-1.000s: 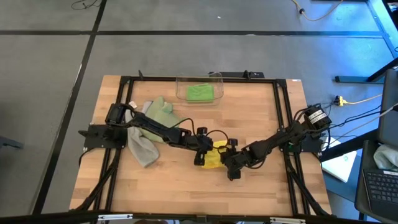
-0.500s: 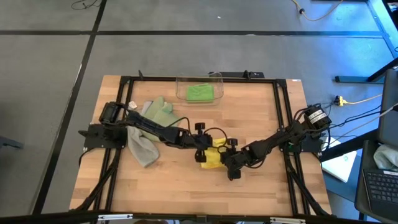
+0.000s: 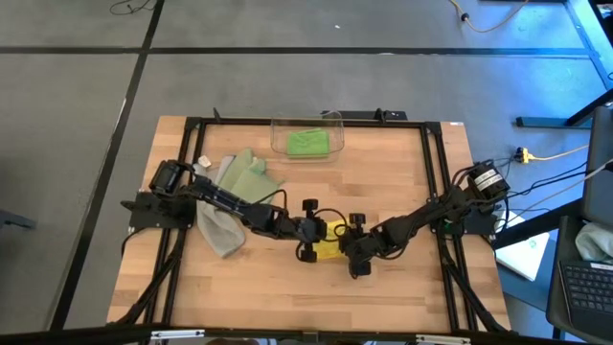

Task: Fold microfiber towels
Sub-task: Fold the yellow microfiber cloth

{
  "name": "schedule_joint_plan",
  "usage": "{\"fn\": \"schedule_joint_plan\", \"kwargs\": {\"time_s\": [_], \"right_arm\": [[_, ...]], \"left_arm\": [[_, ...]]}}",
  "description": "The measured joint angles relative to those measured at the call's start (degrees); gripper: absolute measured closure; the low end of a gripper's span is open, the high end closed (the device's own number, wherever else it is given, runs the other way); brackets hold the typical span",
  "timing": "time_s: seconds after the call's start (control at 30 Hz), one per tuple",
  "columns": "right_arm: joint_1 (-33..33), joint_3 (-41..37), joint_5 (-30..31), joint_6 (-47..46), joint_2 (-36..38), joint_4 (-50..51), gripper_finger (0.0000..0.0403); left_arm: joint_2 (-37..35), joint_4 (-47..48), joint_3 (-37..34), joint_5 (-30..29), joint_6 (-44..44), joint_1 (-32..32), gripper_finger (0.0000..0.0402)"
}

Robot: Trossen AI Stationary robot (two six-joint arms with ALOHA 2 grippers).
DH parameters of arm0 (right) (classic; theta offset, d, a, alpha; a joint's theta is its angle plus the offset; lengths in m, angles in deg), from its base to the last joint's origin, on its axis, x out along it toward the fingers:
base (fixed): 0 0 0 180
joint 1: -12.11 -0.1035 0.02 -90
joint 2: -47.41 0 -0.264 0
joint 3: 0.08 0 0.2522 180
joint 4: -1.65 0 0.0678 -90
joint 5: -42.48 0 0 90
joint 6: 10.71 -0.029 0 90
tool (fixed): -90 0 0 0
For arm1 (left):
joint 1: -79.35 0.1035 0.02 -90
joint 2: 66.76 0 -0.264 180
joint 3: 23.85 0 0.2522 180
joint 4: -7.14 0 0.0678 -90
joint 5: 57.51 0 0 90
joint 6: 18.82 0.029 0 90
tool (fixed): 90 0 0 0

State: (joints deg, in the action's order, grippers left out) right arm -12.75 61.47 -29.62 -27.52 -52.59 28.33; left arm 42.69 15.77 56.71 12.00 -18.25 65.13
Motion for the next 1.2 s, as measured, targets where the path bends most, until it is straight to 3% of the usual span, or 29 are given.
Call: {"fn": "schedule_joint_plan", "kwargs": {"time_s": [0.2,0.37,0.57,0.67,0.77,0.87,1.03,1.2], "right_arm": [[0.0,4.3,0.4,2.8,-0.2,6.0,0.0315],[-0.6,9.5,5.2,5.1,-0.2,9.6,0.0315],[-2.5,11.8,11.6,9.6,-0.1,3.9,0.0316],[-2.7,9.8,15.0,9.1,-0.1,-1.0,0.0334],[-2.7,7.7,15.5,6.9,-0.1,-2.7,0.0383],[-3.1,6.3,16.5,0.5,0.0,-3.5,0.0394],[-5.8,3.6,18.0,-20.0,0.0,-5.2,0.0398],[-6.9,2.5,26.9,-42.1,0.0,-5.3,0.0397]], "left_arm": [[0.0,-0.8,0.0,0.0,1.1,0.4,0.0401],[0.0,0.0,0.0,-0.1,0.1,1.0,0.0401],[0.0,0.4,0.0,0.0,-0.4,1.1,0.0401],[0.0,0.7,0.0,0.0,-0.4,1.1,0.0401],[0.0,1.3,0.0,-0.4,-0.8,1.1,0.0401],[0.0,1.7,0.0,-3.9,-2.7,1.2,0.0401],[0.0,1.5,0.0,-5.6,-3.9,1.9,0.0401],[0.0,1.2,0.0,-5.6,-4.5,2.9,0.0401]]}}
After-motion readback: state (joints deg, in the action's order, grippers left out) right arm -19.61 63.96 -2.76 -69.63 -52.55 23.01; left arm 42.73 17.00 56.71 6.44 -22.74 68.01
